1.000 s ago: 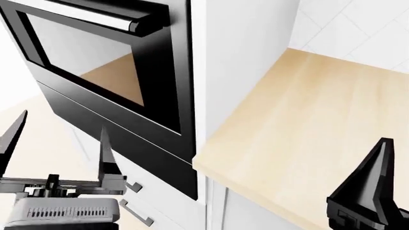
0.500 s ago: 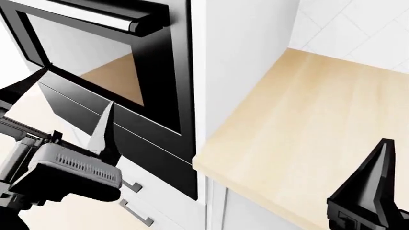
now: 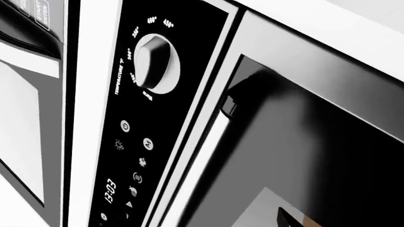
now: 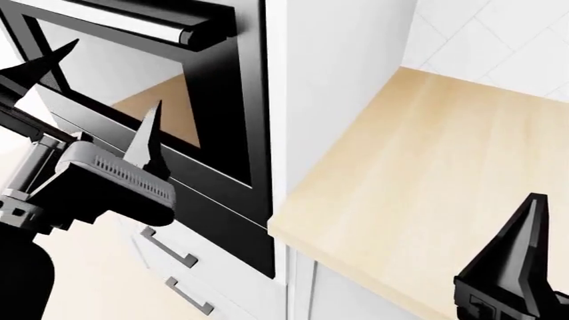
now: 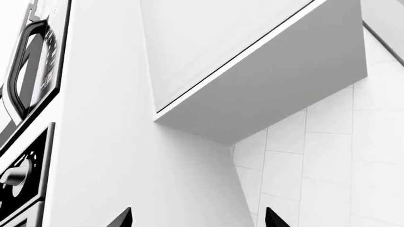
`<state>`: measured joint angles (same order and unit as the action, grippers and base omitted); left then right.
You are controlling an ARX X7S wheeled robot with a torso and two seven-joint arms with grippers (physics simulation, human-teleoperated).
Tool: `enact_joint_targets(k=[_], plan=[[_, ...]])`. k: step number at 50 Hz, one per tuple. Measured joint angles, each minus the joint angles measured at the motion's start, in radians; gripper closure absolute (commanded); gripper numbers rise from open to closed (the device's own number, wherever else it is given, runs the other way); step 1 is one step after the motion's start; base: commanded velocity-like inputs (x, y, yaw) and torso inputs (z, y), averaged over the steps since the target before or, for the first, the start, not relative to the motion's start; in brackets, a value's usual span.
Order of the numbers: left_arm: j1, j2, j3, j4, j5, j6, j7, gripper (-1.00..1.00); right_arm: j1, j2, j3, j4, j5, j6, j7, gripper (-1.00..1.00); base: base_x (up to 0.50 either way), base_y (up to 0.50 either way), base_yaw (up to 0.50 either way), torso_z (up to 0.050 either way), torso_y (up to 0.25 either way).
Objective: Open the oven door
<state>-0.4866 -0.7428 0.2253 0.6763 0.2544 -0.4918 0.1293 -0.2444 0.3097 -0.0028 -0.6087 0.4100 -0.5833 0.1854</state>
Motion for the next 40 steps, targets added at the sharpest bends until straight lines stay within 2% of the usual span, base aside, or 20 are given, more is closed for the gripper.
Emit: enact_joint_targets(k=[25, 40], plan=[[-0.138, 0.064, 0.112, -0.179, 0.041, 0.062, -0.006, -1.0, -0.002, 0.007, -0.005, 0.0, 0.0, -0.003, 0.005, -1.0, 0.0, 0.0, 0.0, 0.0, 0.0], [-0.178, 0.072, 0.156, -0.243, 0.086, 0.08, -0.018, -1.0, -0.003, 0.011, -0.007, 0.003, 0.001, -0.007, 0.007, -1.0, 0.0, 0.0, 0.0, 0.0, 0.0]])
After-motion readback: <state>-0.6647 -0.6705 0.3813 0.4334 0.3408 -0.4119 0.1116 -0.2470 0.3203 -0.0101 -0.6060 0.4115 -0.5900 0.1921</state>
